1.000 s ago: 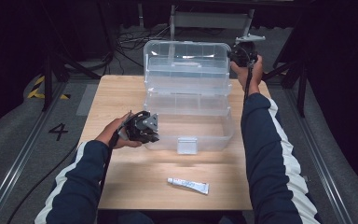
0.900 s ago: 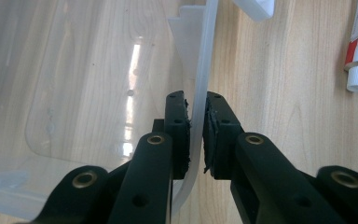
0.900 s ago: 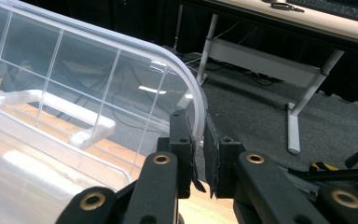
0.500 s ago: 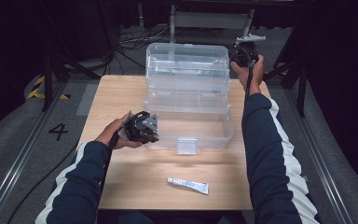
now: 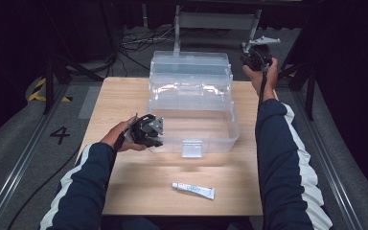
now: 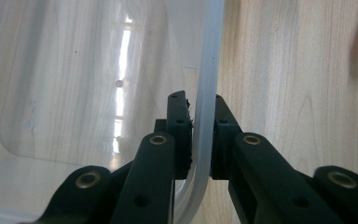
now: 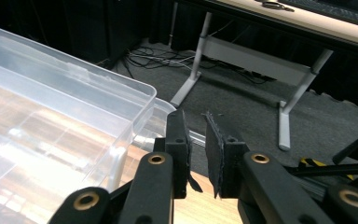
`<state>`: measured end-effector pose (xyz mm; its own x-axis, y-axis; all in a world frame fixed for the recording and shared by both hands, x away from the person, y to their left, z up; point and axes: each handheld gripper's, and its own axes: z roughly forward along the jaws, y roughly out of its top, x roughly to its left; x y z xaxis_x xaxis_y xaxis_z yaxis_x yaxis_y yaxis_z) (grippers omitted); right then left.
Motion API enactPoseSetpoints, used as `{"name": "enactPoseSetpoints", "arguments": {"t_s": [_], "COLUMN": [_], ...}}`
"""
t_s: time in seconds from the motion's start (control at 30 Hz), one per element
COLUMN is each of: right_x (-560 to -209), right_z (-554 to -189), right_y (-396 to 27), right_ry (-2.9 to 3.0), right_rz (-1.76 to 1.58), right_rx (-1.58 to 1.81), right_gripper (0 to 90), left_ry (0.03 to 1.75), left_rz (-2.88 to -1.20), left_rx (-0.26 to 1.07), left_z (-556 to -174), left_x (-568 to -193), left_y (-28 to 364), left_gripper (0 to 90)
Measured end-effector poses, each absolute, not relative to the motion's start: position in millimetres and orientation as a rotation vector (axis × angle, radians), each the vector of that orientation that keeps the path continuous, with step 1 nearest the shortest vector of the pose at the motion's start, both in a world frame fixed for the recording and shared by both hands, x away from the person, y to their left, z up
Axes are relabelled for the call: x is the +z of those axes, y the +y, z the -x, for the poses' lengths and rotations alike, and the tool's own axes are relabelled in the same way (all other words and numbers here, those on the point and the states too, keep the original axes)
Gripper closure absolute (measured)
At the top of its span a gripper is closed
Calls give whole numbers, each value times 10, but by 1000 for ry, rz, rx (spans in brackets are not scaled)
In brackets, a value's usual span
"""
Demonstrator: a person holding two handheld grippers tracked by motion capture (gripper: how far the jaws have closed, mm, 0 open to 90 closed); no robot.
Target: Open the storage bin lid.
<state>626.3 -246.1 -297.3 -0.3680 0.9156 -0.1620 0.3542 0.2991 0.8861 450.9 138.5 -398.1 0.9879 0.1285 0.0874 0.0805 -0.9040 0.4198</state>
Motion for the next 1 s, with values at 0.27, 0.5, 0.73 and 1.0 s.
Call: {"name": "enactPoseSetpoints", "arguments": {"t_s": [0.27,0.5,0.73,1.0], "right_x": [-2942,-2944,-2922,-2934], "right_z": [-6113,-5915,-5646,-5310], "right_y": [-2426,-2429,-2483,-2575], "right_ry": [1942,1979,2037,2095], "right_rz": [-1055,-1002,-945,-899], "right_rx": [1038,1061,1090,1121], "right_gripper": [801,800,782,761], "left_ry": [163,178,195,211], "left_rz": [-2698,-2646,-2592,-2486], "left_rx": [191,238,289,296], "left_z": [-4477,-4419,-4363,-4281], "left_x": [-3980,-3951,-3903,-3795], "left_y": [1382,1415,1480,1535], "left_gripper": [817,815,792,760]}}
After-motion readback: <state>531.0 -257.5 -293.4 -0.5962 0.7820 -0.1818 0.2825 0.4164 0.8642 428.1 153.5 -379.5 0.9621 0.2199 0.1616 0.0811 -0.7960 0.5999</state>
